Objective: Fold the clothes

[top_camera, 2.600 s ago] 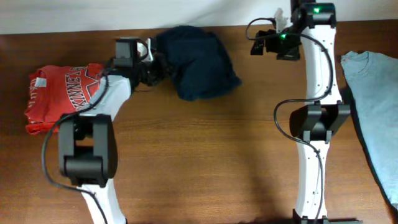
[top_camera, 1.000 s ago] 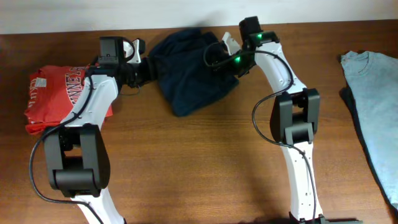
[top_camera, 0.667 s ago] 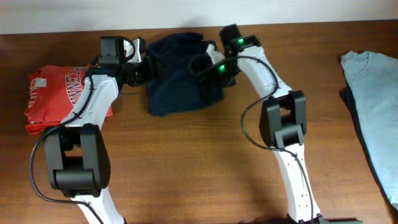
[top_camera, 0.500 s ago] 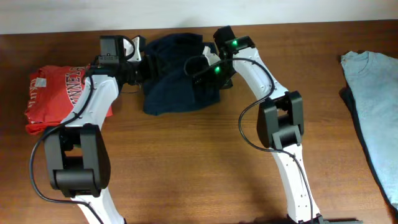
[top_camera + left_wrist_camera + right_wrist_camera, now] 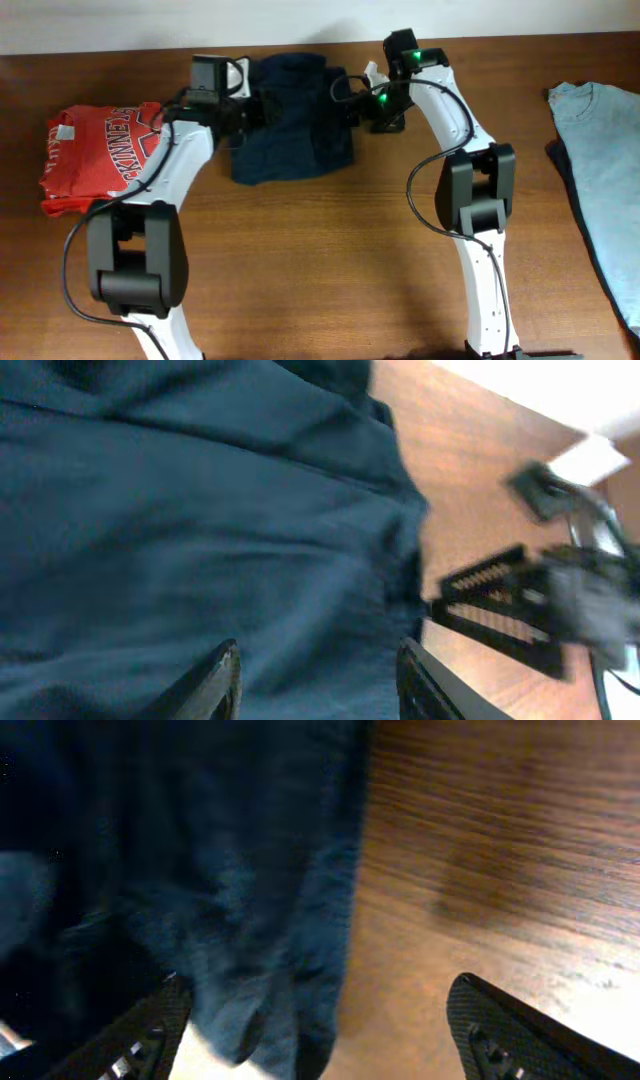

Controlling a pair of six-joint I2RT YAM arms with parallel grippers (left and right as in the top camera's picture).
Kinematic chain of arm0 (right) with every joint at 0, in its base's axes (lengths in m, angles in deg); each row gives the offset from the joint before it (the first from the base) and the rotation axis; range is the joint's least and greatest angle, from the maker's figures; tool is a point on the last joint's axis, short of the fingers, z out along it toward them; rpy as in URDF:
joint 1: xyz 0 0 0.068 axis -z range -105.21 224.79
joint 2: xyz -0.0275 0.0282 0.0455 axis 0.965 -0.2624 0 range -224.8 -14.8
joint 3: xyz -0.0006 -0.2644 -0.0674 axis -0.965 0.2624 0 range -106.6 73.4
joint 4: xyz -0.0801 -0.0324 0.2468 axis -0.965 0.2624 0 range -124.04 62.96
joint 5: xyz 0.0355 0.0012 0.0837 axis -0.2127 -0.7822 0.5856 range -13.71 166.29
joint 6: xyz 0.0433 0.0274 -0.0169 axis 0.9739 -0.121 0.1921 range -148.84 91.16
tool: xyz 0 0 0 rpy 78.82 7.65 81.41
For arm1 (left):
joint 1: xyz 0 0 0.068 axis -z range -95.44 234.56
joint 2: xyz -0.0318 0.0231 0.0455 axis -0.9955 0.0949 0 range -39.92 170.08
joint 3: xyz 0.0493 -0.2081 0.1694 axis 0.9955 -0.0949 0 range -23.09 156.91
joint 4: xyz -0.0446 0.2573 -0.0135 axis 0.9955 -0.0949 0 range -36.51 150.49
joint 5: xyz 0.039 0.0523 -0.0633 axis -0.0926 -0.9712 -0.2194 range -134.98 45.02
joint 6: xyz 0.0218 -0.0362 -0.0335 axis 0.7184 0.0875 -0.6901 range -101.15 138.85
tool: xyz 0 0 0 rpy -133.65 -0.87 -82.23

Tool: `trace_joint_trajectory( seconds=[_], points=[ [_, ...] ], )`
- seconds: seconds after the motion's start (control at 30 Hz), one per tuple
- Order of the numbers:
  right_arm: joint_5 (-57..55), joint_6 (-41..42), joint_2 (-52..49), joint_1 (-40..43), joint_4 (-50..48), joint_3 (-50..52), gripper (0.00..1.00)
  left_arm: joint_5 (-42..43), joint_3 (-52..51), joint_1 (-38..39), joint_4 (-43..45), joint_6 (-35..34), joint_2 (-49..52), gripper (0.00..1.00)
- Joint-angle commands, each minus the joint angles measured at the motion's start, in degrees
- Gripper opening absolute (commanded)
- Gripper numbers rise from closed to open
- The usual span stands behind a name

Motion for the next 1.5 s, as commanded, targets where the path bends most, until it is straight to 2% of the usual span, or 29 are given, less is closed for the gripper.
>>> trace_joint_trajectory(
  seconds=[0.0,0.3,0.53,0.77,0.93,0.97,1.2,1.27,1.33,1.47],
  points=[
    [0.9,-1.3,5.2,-1.4,-0.2,0.5,0.86,0.4,0.2,-3.2,0.1,-1.6,-3.0,0.5],
    [1.4,-1.4,5.6,-3.3,-3.4,0.5,0.86,2.2,0.2,-8.4,-1.4,-1.6,-3.4,0.5],
    [-5.5,-1.2,5.2,-7.8,-8.7,0.5,0.86,3.1,0.2,-9.3,-1.7,-1.5,-3.4,0.5],
    [-7.9,3.8,2.4,-10.1,-13.1,0.5,0.85,3.1,0.2,-9.9,-2.9,-0.8,-3.4,0.5],
    [-8.3,4.1,1.7,-10.2,-14.1,0.5,0.85,3.1,0.2,-10.6,-3.2,-0.8,-3.4,0.5],
    [-8.9,4.4,1.4,-10.4,-14.1,0.6,0.81,3.1,0.2,-10.9,-3.4,-0.8,-3.4,0.5],
    [-11.7,8.7,-0.5,-11.6,-15.2,0.6,0.79,3.1,0.2,-11.8,-4.6,-0.7,-3.4,0.51],
    [-11.8,9.4,-0.7,-11.9,-15.6,0.6,0.76,3.1,0.2,-12.0,-4.8,-0.7,-3.4,0.51],
    [-11.8,10.0,-0.7,-12.5,-16.3,0.6,0.69,3.1,0.2,-12.3,-5.0,-0.7,-3.4,0.51],
    [-11.9,11.3,-0.7,-13.4,-17.7,0.6,0.5,3.0,0.2,-12.5,-6.0,-0.6,-3.4,0.5]
  ],
)
